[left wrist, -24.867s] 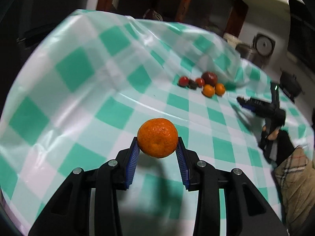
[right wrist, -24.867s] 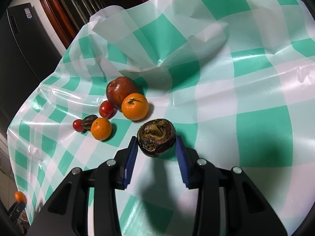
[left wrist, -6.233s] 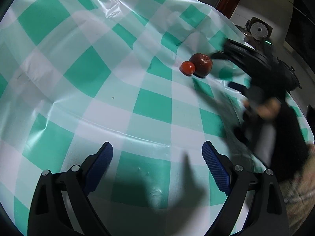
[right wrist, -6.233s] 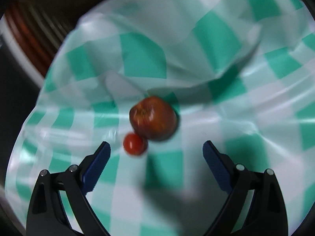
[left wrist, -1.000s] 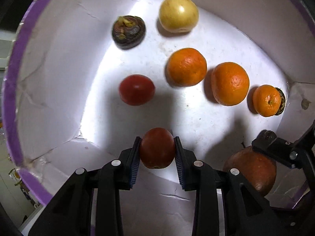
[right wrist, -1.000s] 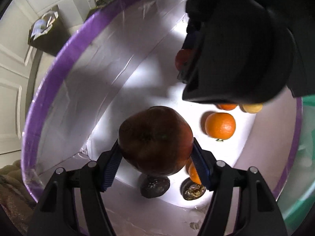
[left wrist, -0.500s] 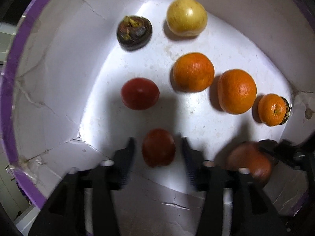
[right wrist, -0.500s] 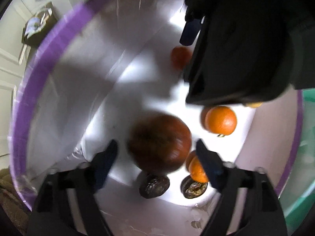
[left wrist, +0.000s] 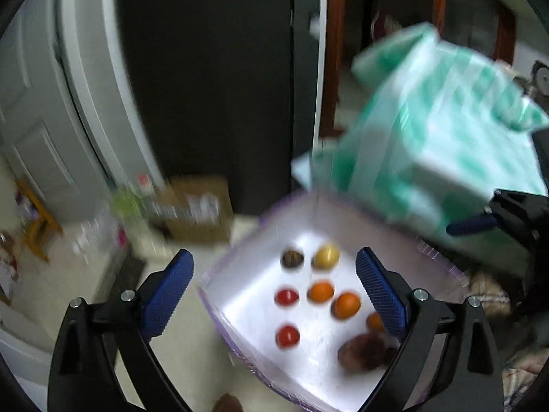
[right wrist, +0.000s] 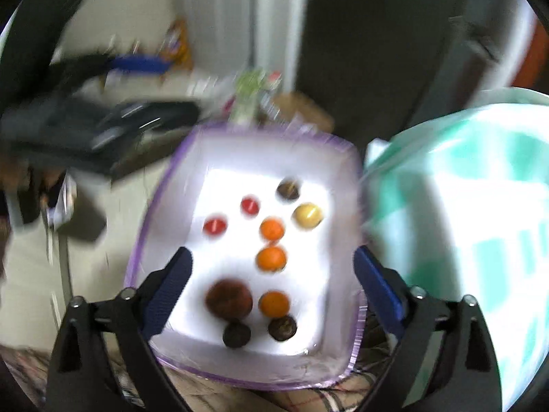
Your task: Organize fruits
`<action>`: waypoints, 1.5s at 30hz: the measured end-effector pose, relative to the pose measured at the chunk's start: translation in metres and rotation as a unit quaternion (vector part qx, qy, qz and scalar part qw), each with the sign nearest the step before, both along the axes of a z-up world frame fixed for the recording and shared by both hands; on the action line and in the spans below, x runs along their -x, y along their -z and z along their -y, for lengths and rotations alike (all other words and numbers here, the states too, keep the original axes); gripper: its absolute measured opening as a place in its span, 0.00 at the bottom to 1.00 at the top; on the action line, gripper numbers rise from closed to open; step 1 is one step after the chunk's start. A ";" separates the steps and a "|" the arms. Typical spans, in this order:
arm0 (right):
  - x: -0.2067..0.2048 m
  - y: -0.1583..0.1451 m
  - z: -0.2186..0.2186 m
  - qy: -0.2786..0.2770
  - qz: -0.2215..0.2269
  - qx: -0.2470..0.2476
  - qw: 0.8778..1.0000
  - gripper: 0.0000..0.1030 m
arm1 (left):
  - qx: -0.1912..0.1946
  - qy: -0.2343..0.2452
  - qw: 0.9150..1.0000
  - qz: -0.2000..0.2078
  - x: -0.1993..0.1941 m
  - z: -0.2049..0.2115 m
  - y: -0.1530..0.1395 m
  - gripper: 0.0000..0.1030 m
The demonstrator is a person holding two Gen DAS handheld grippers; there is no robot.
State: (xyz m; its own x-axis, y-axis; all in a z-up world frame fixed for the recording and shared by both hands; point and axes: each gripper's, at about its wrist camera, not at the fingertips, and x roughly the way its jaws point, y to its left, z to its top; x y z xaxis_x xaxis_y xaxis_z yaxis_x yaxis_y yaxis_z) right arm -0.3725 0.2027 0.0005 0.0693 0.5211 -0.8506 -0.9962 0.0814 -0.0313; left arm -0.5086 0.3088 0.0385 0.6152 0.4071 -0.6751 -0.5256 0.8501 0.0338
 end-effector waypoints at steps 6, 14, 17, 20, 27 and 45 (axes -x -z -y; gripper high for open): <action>-0.008 -0.031 0.023 0.072 -0.017 -0.016 0.997 0.99 | -0.059 -0.071 0.995 0.027 0.007 0.035 -0.050 0.90; -0.008 0.062 0.021 0.118 -0.068 0.131 0.982 0.99 | 0.040 -0.138 0.986 -0.082 -0.015 0.025 0.028 0.90; -0.013 0.081 0.016 0.133 -0.089 0.150 0.976 0.99 | 0.041 -0.140 0.983 -0.110 -0.022 0.029 0.047 0.90; -0.017 0.088 0.016 0.147 -0.101 0.155 0.972 0.99 | 0.065 -0.138 0.982 -0.116 -0.025 0.027 0.059 0.90; -0.013 0.094 0.016 0.143 -0.087 0.163 0.972 0.99 | 0.090 -0.127 0.979 -0.129 -0.034 0.033 0.088 0.90; -0.020 0.105 0.012 0.152 -0.080 0.172 0.970 0.99 | 0.119 -0.117 0.974 -0.156 -0.046 0.036 0.119 0.90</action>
State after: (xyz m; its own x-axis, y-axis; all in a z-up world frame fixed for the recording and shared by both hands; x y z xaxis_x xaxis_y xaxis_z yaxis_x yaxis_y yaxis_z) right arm -0.3528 0.1911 -0.1046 0.0279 0.1808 -0.9831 -0.9224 0.3836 0.0444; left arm -0.4629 0.2731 -0.0802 0.2748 0.3209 -0.9064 -0.7019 0.7112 0.0390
